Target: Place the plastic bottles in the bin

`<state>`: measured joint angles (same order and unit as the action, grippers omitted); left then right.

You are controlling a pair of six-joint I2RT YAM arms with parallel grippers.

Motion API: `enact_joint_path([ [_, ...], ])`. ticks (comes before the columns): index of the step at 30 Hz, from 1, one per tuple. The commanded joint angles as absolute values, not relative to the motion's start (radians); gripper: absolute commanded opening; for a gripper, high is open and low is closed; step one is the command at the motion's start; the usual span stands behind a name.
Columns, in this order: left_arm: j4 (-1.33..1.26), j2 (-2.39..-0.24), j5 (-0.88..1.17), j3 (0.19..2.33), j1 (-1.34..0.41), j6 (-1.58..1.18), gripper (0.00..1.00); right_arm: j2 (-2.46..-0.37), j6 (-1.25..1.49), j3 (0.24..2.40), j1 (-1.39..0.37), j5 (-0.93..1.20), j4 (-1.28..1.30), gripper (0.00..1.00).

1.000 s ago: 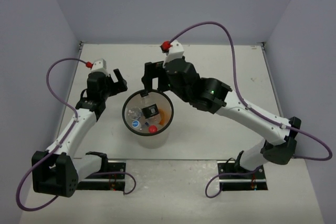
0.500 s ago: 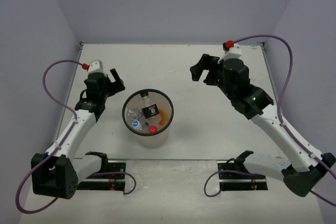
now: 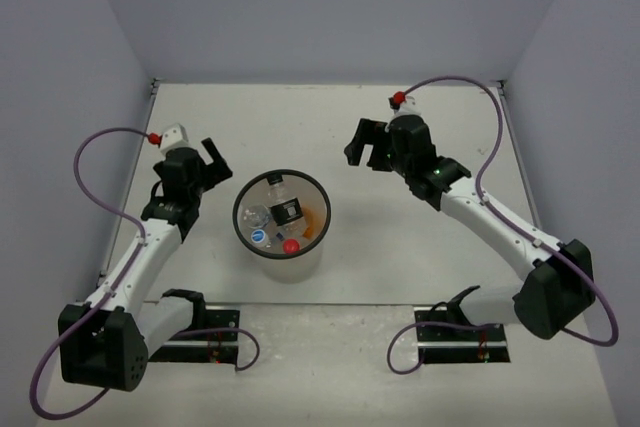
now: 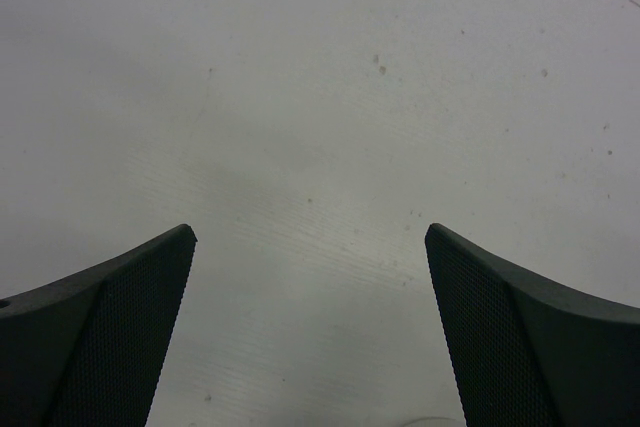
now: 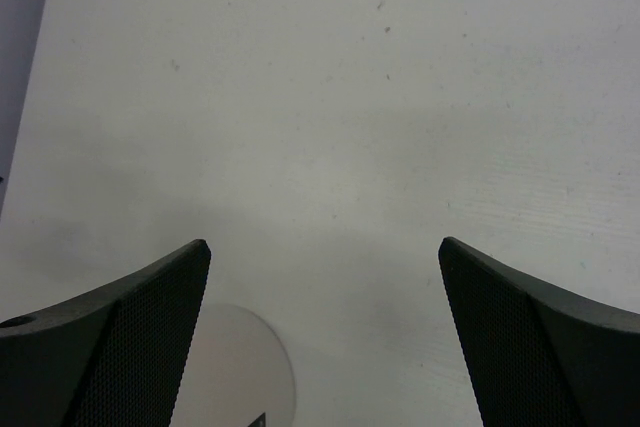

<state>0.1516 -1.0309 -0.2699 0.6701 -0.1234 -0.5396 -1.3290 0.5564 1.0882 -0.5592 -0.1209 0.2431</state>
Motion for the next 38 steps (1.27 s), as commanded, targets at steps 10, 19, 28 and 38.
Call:
enact_joint_path([
  [10,0.082,-0.932,-0.264,0.624,-0.114,-0.541,1.0,-1.299,0.572,0.969,-0.534,-0.08,0.047,0.99],
  [19,0.087,-0.933,-0.271,0.62,-0.114,-0.538,1.0,-1.325,0.571,0.965,-0.534,-0.052,0.031,0.99],
  [28,0.084,-0.942,-0.27,0.618,-0.114,-0.537,1.0,-1.333,0.554,0.969,-0.534,-0.031,0.025,0.99],
  [38,0.083,-0.96,-0.27,0.617,-0.114,-0.536,1.0,-1.344,0.561,0.976,-0.534,-0.032,0.017,0.99],
])
